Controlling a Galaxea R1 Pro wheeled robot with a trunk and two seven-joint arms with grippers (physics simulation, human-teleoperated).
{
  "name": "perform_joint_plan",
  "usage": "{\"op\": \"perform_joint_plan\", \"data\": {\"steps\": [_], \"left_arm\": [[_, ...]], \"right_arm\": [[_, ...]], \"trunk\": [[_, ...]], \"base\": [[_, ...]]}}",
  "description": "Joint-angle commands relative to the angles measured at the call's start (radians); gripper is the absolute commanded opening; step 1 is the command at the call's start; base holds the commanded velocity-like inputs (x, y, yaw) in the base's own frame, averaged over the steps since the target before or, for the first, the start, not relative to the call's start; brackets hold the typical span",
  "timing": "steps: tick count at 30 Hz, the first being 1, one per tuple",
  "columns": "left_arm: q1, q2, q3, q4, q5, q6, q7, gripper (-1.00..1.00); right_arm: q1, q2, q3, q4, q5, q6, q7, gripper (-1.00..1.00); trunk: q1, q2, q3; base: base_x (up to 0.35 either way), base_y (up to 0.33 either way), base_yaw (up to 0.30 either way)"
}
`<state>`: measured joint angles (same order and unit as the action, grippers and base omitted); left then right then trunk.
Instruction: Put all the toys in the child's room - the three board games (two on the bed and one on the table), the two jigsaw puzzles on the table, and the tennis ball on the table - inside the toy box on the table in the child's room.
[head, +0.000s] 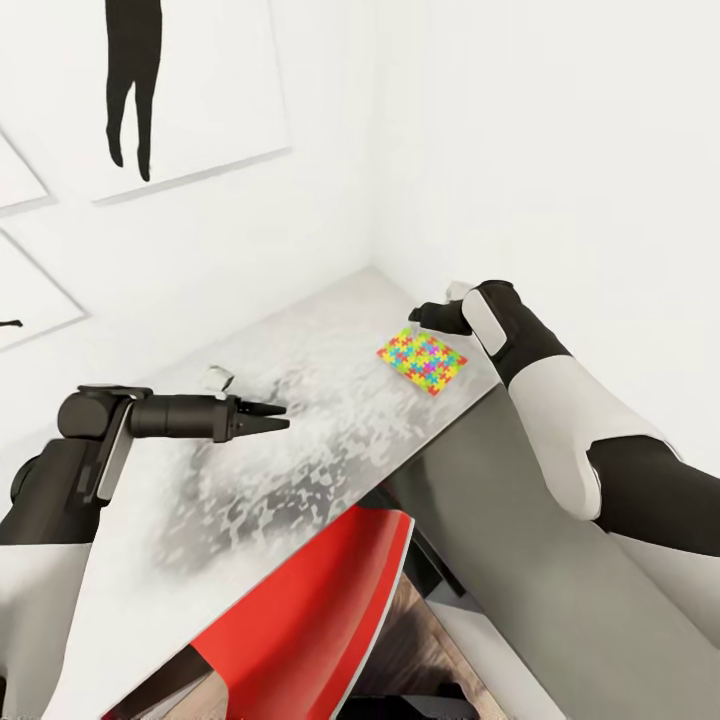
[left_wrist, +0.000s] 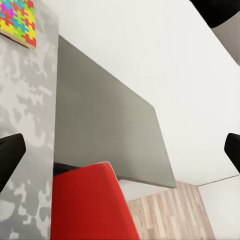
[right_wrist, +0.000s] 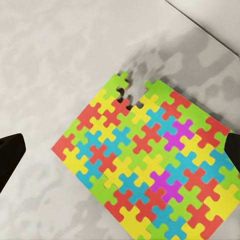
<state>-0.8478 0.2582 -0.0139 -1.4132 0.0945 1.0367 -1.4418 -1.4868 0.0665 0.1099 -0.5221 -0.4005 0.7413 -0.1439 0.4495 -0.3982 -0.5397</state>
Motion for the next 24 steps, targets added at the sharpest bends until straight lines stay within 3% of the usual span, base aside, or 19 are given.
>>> {"op": "perform_joint_plan", "data": {"steps": [1,24], "left_arm": [[-0.004,0.001,-0.002,-0.001,0.004,0.011,0.0,1.0],[-0.029,0.004,-0.003,-0.005,0.002,0.011,-0.001,1.0]], "right_arm": [[-0.001,-0.001,0.005,-0.001,-0.011,0.003,-0.009,1.0],[-0.042,-0.002,0.005,-0.001,-0.011,0.0,-0.011,1.0]], "trunk": [[0.0,-0.002,-0.003],[0.0,-0.002,-0.041]], "base": [[0.0,0.0,0.0],[0.0,0.0,0.0]]}}
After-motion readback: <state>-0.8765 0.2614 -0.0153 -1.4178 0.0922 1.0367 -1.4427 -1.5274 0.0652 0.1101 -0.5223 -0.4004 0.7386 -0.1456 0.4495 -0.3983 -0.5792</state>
